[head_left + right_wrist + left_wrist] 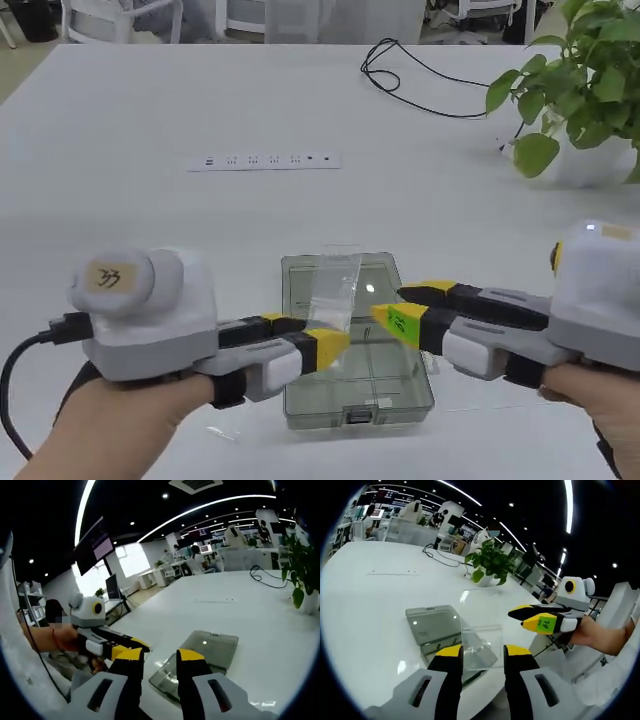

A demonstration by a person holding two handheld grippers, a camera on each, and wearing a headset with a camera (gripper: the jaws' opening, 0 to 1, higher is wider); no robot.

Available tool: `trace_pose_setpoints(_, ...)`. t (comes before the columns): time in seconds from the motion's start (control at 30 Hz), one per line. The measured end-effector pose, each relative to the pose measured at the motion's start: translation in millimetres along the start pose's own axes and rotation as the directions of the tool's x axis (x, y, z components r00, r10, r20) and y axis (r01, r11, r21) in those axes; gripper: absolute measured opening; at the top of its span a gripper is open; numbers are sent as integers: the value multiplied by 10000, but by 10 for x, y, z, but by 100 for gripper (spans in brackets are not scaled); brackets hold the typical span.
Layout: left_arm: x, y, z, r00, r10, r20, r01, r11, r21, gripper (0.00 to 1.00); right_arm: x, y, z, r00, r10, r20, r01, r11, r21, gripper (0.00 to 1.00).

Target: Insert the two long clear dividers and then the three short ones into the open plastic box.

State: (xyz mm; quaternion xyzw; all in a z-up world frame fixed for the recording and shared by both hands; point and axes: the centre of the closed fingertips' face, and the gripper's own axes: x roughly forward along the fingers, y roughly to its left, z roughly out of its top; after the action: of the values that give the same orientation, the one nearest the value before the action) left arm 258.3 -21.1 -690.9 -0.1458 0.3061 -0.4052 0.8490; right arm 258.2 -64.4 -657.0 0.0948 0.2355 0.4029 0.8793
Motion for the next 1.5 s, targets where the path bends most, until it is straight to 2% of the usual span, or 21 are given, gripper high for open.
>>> trace_pose_setpoints(0.37,70,-117,-18,9997,-252,9,251,9986,475,30,129,85,-63,9999,-99,-120,107,9975,694,15)
trace_pose_setpoints(0.63,78,-113,-10,9996,-270,9,270,9984,504,30,161,59,-91,9996,-192,-221,213,9948,999,10)
trace_pose_setpoints(0.83,81,-120,-16,9996,-262,-50,265,9977,617,30,167,36,-118,9991,-353,-249,382,9912,1269,8)
trace_pose_setpoints(1.03,97,-129,-5,9996,-271,23,268,9968,755,32,168,34,-114,9970,-746,-208,772,9796,1856,7)
trace_pose_setpoints(1.1,105,-147,0,9994,-352,52,346,9961,816,32,168,15,-106,9957,-909,-188,928,9793,1800,6)
trace_pose_setpoints(1.37,98,-177,7,9988,-492,75,484,9957,785,33,167,18,-86,9963,-815,-264,851,9761,2000,6)
trace_pose_setpoints(1.5,75,-165,3,9987,-509,93,494,9918,1180,36,155,21,-54,9967,-778,-228,809,9725,2184,6)
